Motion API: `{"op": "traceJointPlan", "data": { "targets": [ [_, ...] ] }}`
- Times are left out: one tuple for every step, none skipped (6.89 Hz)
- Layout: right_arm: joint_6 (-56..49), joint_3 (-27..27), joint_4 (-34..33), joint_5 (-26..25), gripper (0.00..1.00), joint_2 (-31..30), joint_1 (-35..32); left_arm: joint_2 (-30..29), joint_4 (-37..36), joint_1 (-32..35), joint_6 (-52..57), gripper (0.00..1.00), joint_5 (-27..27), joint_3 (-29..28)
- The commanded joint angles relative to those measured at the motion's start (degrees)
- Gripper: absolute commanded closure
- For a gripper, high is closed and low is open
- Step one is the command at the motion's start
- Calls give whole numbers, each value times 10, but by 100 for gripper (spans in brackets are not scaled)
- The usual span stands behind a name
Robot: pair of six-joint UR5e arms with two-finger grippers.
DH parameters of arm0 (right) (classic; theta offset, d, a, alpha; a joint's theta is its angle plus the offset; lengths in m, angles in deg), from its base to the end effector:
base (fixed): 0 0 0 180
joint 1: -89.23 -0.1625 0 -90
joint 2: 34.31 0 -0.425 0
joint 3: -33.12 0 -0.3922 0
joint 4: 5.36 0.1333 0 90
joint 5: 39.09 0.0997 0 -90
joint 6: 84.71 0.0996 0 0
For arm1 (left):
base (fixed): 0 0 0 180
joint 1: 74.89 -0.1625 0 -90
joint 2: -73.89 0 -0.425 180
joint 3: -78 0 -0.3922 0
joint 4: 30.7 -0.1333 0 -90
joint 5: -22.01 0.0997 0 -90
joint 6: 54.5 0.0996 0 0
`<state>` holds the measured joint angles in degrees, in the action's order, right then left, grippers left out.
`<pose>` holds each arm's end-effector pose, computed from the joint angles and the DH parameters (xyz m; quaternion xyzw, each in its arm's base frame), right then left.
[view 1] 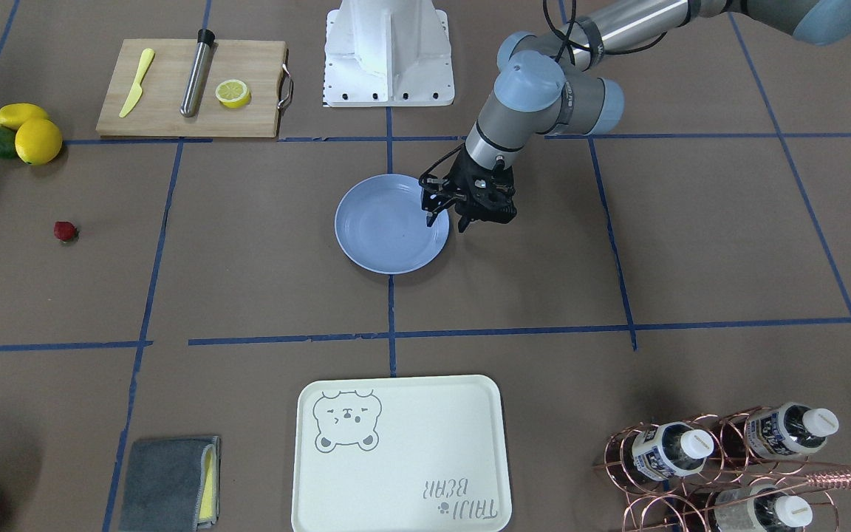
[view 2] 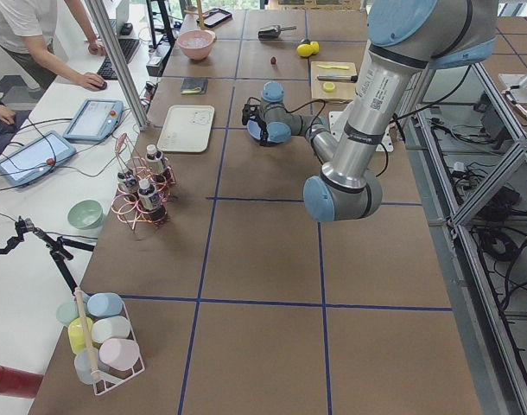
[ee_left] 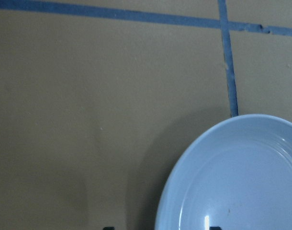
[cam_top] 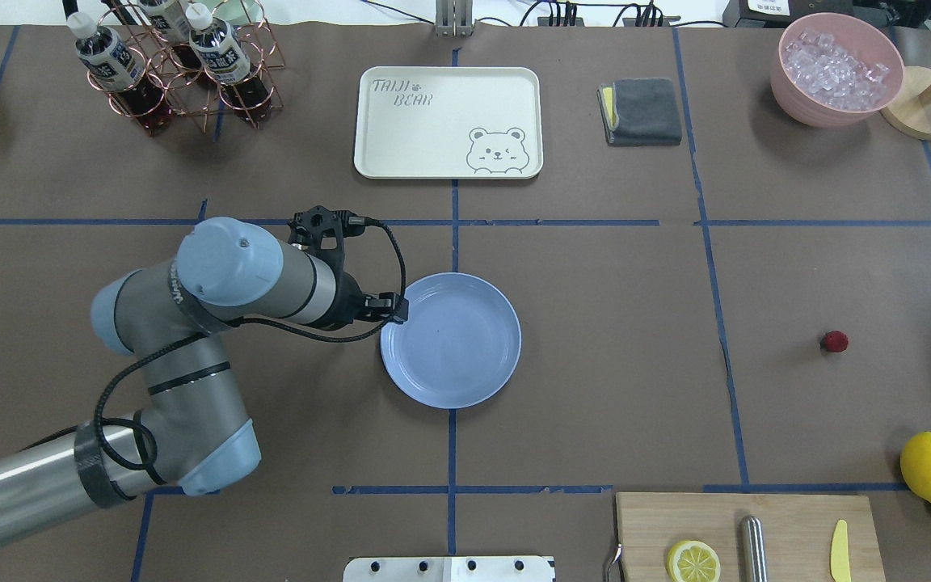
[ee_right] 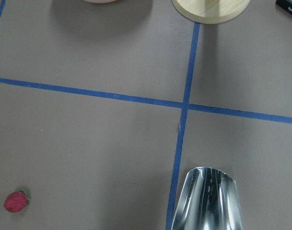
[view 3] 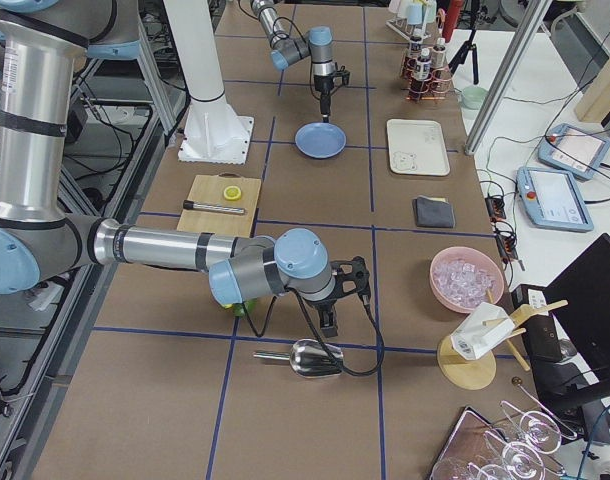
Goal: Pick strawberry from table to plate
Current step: 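Release the plate and withdraw the left arm out of view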
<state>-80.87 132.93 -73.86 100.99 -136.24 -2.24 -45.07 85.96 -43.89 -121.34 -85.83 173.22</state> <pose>0.0677 -0.4177 0.6200 0.1438 -0.4203 -0.0298 0.8954 0.5142 -0.4289 0.2732 0.1087 0.5062 0.0201 0.8553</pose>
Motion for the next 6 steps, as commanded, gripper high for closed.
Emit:
{"op": "traceJointPlan", "data": {
  "targets": [
    [3, 17, 32, 1, 0, 3, 2, 29, -138, 116, 206, 0, -53, 73],
    [6, 15, 48, 4, 0, -1, 2, 30, -214, 186, 339, 0, -57, 87],
    [4, 15, 45, 2, 0, -4, 7, 36, -276, 267, 481, 0, -69, 87],
    [6, 15, 46, 4, 0, 1, 16, 56, -299, 362, 561, 0, -112, 80],
    [5, 17, 47, 11, 0, 2, 16, 93, -303, 456, 594, 0, -180, 64],
    [4, 15, 48, 45, 0, 2, 16, 148, -303, 503, 662, 0, -195, 58]
  ]
}}
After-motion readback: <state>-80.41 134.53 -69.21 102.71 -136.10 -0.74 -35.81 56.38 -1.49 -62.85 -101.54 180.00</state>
